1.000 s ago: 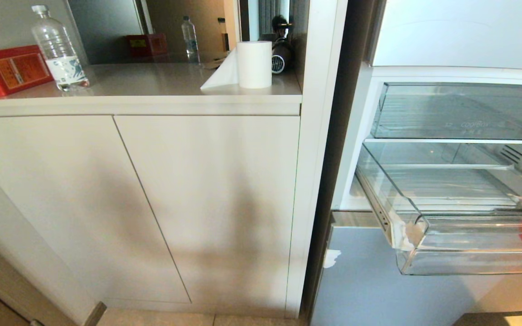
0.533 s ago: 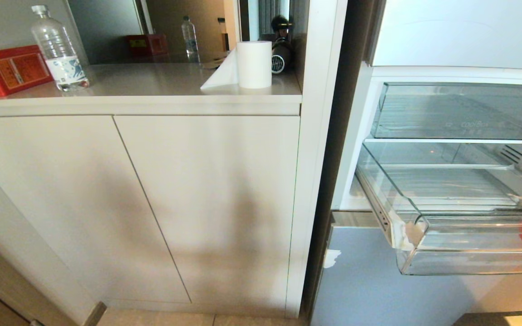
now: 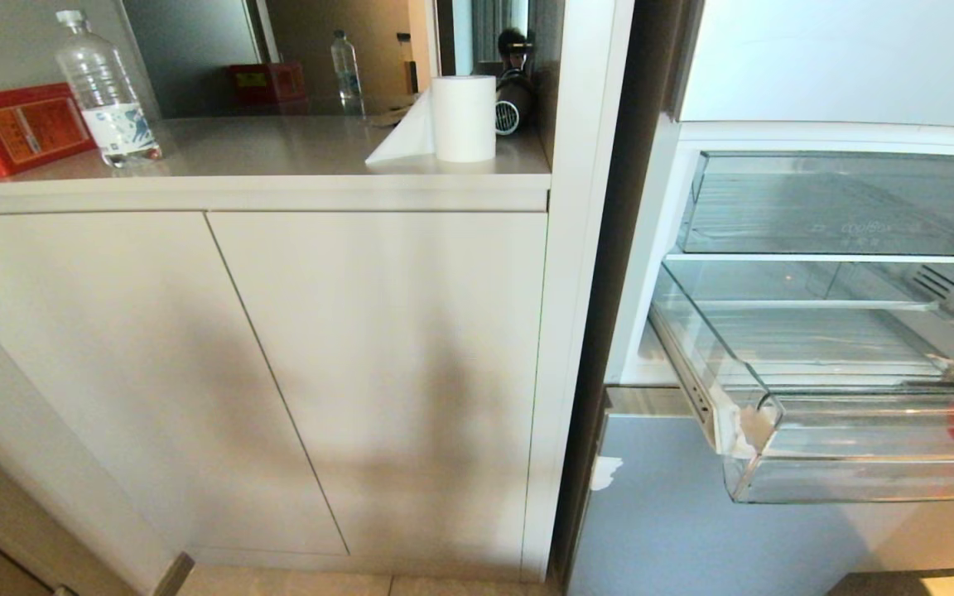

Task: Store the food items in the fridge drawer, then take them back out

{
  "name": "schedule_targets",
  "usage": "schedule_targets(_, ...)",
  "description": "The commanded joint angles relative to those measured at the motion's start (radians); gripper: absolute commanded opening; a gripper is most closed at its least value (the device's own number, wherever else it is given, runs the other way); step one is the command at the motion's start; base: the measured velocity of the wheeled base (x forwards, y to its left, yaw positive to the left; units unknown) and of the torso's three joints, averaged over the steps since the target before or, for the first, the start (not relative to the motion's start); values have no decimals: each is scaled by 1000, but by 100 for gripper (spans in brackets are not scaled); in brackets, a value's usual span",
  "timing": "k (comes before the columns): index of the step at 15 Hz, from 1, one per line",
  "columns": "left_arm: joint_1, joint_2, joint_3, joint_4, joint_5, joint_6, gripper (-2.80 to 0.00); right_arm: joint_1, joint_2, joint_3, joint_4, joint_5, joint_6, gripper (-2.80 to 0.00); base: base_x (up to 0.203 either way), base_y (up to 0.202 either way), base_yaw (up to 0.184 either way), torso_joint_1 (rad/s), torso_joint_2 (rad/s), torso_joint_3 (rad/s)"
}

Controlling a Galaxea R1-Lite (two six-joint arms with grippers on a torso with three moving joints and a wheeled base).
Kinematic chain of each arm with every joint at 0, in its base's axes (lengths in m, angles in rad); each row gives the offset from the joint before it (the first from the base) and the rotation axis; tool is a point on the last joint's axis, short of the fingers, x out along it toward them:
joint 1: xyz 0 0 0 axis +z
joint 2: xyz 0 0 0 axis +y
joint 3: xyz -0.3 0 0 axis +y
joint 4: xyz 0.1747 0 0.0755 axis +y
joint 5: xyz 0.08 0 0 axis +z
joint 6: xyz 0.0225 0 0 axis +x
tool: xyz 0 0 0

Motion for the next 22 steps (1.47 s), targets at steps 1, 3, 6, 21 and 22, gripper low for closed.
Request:
schedule_targets(1, 1, 1, 0, 0, 1, 0, -280, 0, 0, 2, 3, 1, -5, -280, 0, 0, 0, 0, 0, 0)
schedule_targets(3, 1, 1, 0, 0, 0, 0, -280, 0, 0, 2, 3, 10, -14, -280, 2, 2, -48, 1, 1, 2)
schedule_targets(6, 0, 1, 0, 0, 1, 0, -280, 0, 0, 2, 3, 5, -24, -280, 0, 8, -175, 4, 2, 3)
schedule_targets(21, 0, 1, 0, 0, 1, 0, -280, -1, 109, -1, -20, 0, -7, -280, -1, 8, -162, 2, 2, 2)
schedule_targets(22, 1, 1, 0, 0, 0, 1, -280, -6, 166, -5, -66, -18, 2, -280, 0, 0, 0, 0, 0, 0)
